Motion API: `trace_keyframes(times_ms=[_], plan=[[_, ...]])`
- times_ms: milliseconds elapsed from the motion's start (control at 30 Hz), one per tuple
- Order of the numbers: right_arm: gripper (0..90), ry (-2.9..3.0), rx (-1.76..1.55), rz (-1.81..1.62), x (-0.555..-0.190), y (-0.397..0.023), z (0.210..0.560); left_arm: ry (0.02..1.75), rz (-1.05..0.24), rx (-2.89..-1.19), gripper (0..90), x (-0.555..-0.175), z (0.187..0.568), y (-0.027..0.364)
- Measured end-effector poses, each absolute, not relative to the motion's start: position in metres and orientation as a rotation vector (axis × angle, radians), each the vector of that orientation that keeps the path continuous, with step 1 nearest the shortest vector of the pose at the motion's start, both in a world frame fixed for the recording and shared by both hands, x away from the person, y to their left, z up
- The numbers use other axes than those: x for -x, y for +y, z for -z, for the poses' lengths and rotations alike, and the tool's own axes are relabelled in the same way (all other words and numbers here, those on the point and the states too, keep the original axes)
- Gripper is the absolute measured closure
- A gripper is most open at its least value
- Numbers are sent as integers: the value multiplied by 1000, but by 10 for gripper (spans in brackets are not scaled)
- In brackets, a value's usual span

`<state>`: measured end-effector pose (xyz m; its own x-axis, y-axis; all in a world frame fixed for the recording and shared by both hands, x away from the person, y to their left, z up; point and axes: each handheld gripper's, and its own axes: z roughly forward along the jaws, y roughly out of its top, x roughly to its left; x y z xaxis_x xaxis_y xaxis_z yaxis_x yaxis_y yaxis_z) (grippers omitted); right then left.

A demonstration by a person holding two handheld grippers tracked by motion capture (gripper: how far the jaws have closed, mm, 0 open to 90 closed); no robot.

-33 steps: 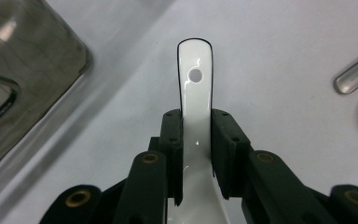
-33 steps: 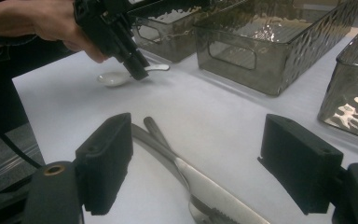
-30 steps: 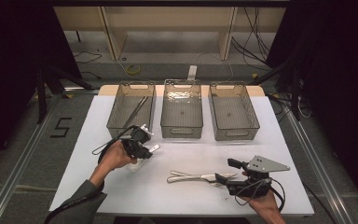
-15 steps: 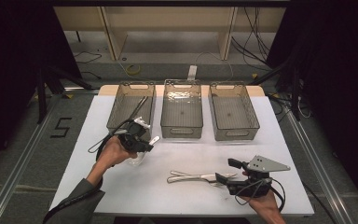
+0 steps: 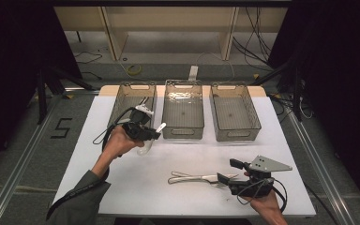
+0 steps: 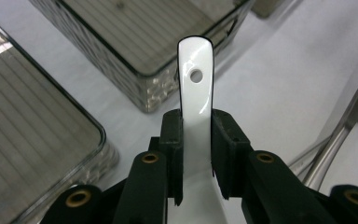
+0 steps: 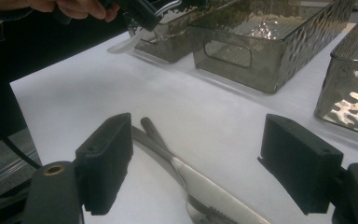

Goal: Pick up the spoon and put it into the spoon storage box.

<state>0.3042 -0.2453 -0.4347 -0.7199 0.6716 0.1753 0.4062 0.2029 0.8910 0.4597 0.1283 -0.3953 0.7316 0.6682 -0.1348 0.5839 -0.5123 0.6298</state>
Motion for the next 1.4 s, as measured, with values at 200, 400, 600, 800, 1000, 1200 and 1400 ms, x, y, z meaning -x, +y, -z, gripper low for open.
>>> trace_keyframes(times_ms=[200,400,600,800,1000,1200,1400], plan=[[260,2229,-1022,-1529,-304,-245,434,951,-172,-2219,749,-474,383,120],[260,2232,-1021,-1527,-304,-245,435,943,-193,-2178,749,-487,365,109],[260,2230,-1022,-1529,-304,-245,435,955,-223,-2134,749,-498,350,104],[260,2229,-1022,-1530,-304,-246,435,964,-236,-2123,749,-511,343,94],[260,2229,-1021,-1533,-304,-246,434,986,-240,-2118,749,-524,343,84],[260,2226,-1024,-1538,-304,-246,434,1021,-214,-2092,749,-536,348,82],[260,2232,-1019,-1537,-304,-245,435,1050,-229,-2056,749,-547,351,79]])
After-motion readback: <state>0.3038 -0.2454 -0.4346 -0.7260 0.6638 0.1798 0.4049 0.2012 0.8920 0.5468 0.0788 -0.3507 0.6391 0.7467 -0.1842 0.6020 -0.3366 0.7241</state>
